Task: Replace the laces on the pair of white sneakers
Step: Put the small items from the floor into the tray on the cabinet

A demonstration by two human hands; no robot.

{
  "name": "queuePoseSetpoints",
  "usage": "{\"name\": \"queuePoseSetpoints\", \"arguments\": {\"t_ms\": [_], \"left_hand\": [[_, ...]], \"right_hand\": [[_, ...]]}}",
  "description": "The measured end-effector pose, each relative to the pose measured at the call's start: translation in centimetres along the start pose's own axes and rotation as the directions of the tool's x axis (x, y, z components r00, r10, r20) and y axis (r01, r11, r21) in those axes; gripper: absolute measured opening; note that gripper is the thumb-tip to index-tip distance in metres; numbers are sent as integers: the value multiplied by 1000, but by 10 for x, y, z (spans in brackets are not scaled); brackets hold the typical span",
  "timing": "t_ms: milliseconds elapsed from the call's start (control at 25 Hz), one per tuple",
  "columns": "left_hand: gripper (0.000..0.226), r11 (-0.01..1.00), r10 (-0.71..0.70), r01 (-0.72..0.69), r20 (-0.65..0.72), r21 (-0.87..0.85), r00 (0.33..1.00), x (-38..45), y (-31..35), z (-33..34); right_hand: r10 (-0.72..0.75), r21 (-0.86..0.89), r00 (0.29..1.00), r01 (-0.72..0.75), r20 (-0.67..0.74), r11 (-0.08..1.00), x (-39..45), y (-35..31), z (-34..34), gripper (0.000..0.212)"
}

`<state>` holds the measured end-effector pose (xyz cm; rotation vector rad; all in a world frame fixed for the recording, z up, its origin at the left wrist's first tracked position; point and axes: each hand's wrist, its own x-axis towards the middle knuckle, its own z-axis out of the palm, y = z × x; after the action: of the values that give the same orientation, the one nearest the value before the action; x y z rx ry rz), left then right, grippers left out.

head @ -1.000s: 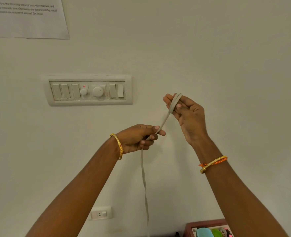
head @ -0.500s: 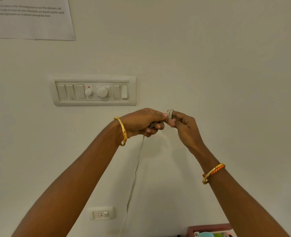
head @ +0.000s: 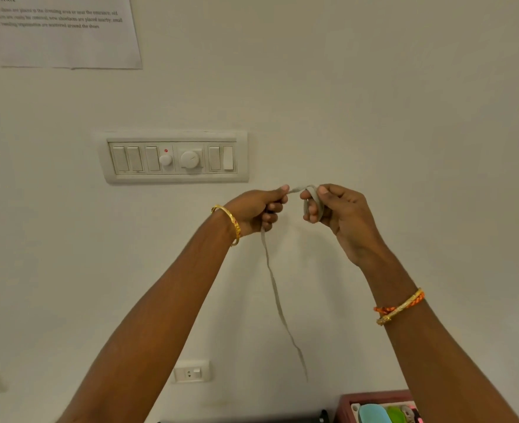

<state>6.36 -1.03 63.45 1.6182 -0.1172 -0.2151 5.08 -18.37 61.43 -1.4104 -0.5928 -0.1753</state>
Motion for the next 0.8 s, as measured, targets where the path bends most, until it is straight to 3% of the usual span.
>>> {"name": "queuePoseSetpoints", "arguments": {"t_ms": [160, 280, 440, 560, 680, 800], "left_hand": [[29, 998, -50, 53, 143, -20, 988, -3, -25, 4], [35, 997, -31, 49, 263, -62, 964, -12, -32, 10], [40, 1000, -10, 1, 315, 30, 949, -25, -29, 20], [38, 963, 47, -130, 332, 234, 942, -36, -21, 25], [34, 845, 133, -271, 310, 461, 941, -44, -6, 30], [30, 761, 249, -349, 251, 546, 935, -47, 12, 29]], "right_hand": [[7, 99, 997, 1, -73, 995, -3, -15, 7, 24], [82, 294, 987, -38, -138, 955, 0, -21, 10, 26], [78, 446, 970, 34, -231, 894, 7, -21, 12, 26], [67, 329, 947, 42, -313, 943, 10, -17, 13, 26], [65, 167, 949, -13, -308, 986, 5, -11, 11, 32], [79, 17, 951, -78, -299, 997, -1, -5, 6, 31]]}}
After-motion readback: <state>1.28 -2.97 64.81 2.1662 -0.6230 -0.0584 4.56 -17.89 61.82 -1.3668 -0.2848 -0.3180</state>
